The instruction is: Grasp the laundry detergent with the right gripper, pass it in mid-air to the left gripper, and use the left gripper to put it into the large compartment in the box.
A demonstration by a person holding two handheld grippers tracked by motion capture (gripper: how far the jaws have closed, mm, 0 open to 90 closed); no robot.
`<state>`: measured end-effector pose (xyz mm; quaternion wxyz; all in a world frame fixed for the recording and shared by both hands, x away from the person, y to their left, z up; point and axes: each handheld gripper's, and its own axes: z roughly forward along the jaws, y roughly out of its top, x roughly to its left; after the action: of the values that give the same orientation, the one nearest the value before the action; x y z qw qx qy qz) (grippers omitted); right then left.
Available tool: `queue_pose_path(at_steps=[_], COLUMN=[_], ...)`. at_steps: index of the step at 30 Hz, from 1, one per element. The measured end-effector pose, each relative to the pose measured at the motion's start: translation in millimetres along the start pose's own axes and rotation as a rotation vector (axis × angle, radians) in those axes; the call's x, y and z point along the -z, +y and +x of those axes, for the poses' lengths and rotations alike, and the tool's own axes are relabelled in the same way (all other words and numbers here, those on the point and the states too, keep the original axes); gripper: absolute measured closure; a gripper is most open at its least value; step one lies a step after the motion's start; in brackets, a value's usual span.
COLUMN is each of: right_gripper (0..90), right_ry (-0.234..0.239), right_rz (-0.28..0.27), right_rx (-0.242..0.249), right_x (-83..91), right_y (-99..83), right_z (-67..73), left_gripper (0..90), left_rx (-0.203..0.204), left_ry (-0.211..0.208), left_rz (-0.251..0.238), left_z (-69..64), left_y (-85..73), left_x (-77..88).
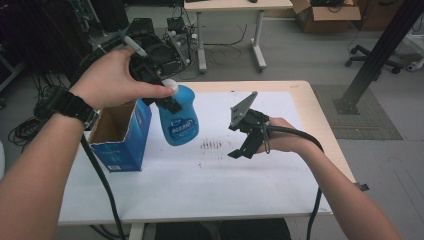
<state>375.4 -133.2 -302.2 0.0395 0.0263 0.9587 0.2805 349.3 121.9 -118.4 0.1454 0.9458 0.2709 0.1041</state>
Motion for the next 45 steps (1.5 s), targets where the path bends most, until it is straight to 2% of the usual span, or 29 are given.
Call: queue_pose_path(at_steps=[3,4,6,7,9,10,15,20,26,29,34,39,45], right_gripper=[9.5,9.6,9.8,9.8,9.9,10.0,10.5,10.5,10.5,10.5,10.5,10.5,10.5], right_ry=[-0.022,-0.026,-0.042,-0.049,-0.058,-0.061,-0.075,-0.085,-0.093,-0.096,-0.098,-0.093,-0.091], right_rz=[0.042,0.055,0.078,0.085,0.097,0.101,0.117,0.126,0.133,0.145,0.151,0.164,0.17], right_rx=[-0.01,-0.019,-0.035,-0.043,-0.061,-0.072,-0.109,-0.14,-0.172,-0.176,-0.182,-0.189,-0.189], right_x=[4.5,6.2,10.3,12.5,16.9,19.2,28.9,36.6,39.9,40.5,42.6,42.3,41.2], right_y=[-10.9,-14.5,-21.2,-24.5,-31.2,-34.4,-49.8,-63.5,-75.3,-78.6,-82.2,-86.7,-88.5], right_z=[-3.3,-4.6,-6.6,-8.1,-10.9,-12.2,-18.0,-22.5,-26.5,-27.1,-28.2,-28.9,-29.6], left_gripper=[38.0,38.0,38.0,38.0,38.0,38.0,38.1,38.1,38.1,38.1,38.1,38.0,38.0], left_rx=[0.104,0.151,0.212,0.258,0.315,0.36,0.498,0.583,0.716,0.76,0.805,0.819,0.827], left_ry=[0.054,0.07,0.099,0.113,0.14,0.151,0.188,0.22,0.251,0.276,0.295,0.302,0.287], left_rz=[0.007,0.005,-0.003,-0.003,-0.01,-0.016,-0.031,-0.026,-0.032,-0.023,-0.019,-0.005,0.005], left_z=[10.4,14.6,21.0,24.9,31.2,35.2,52.6,66.4,80.9,85.5,92.3,96.0,99.0], left_y=[-3.6,-5.3,-8.9,-11.1,-15.8,-18.8,-34.9,-50.1,-68.6,-76.4,-88.3,-96.4,-103.4], left_x=[4.8,6.7,10.9,13.5,18.4,21.1,31.7,38.1,42.1,40.7,36.3,28.6,14.8])
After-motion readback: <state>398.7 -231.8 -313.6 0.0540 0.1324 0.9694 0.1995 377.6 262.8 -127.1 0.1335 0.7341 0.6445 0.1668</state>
